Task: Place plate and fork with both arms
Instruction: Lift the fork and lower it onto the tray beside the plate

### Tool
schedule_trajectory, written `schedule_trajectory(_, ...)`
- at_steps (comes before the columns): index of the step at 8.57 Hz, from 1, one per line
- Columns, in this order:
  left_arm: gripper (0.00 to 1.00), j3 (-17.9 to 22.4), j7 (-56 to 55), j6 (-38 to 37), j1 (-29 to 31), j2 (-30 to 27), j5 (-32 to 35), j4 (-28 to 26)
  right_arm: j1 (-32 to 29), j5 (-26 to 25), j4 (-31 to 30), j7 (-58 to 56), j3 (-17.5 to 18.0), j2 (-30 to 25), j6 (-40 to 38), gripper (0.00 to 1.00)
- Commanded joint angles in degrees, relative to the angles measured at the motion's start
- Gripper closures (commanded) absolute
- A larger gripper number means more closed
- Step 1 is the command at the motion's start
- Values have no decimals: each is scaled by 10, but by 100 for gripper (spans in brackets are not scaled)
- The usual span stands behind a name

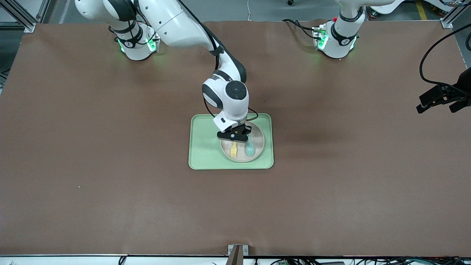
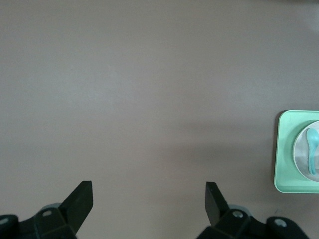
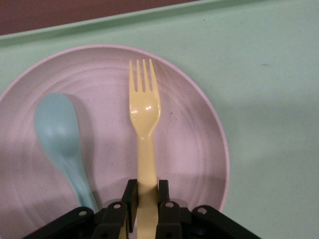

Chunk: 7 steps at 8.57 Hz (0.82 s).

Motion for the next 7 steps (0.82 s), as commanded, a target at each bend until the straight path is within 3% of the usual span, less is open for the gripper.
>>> schedule_trajectory(1,1,-3,-3,-12,3,0,5,16,-18,1,-39,8,3,-79,-35,100)
schedule_trajectory(3,1,-3,11,-12,-1,2,9,28,-71,1,-139,-35,6,-142,3,100)
schedule_trajectory(5,1,-3,16,-11,-2,0,10,26,-101,1,-235,-88,9,-152,117,100)
schedule_trajectory(7,1,-3,16,-9,-2,-3,10,24,-96,1,-259,-102,9,-148,151,100)
